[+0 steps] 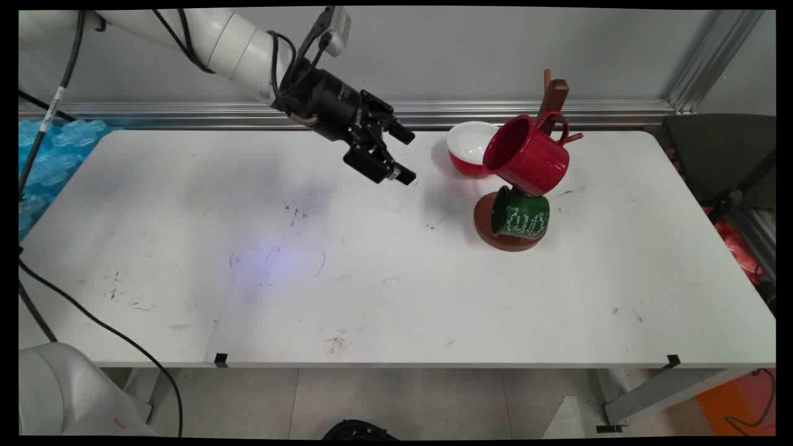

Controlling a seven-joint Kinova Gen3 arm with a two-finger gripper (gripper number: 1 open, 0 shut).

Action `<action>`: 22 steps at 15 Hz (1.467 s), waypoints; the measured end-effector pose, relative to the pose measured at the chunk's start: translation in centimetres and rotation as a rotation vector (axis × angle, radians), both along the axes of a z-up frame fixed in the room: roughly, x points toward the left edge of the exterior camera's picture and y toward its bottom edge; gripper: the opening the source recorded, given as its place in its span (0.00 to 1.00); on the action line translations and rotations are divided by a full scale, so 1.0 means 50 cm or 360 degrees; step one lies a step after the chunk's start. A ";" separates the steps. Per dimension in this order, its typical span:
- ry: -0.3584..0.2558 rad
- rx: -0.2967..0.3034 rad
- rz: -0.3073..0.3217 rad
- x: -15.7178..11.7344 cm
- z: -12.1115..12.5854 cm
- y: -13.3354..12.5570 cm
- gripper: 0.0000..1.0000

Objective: Pick up the red mug from the rack

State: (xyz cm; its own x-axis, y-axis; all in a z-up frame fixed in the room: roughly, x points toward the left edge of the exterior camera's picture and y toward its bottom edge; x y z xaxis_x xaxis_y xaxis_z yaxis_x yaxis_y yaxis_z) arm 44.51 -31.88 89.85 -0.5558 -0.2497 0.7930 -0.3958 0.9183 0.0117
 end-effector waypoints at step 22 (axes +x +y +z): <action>0.0265 -0.0083 0.0039 -0.177 0.019 -0.064 1.00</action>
State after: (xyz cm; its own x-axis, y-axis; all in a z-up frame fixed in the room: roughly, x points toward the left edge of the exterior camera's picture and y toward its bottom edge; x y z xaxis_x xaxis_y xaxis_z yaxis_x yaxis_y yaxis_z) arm 35.64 -35.07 90.82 -0.4098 -0.2173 0.8859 -0.4144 0.9096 0.0314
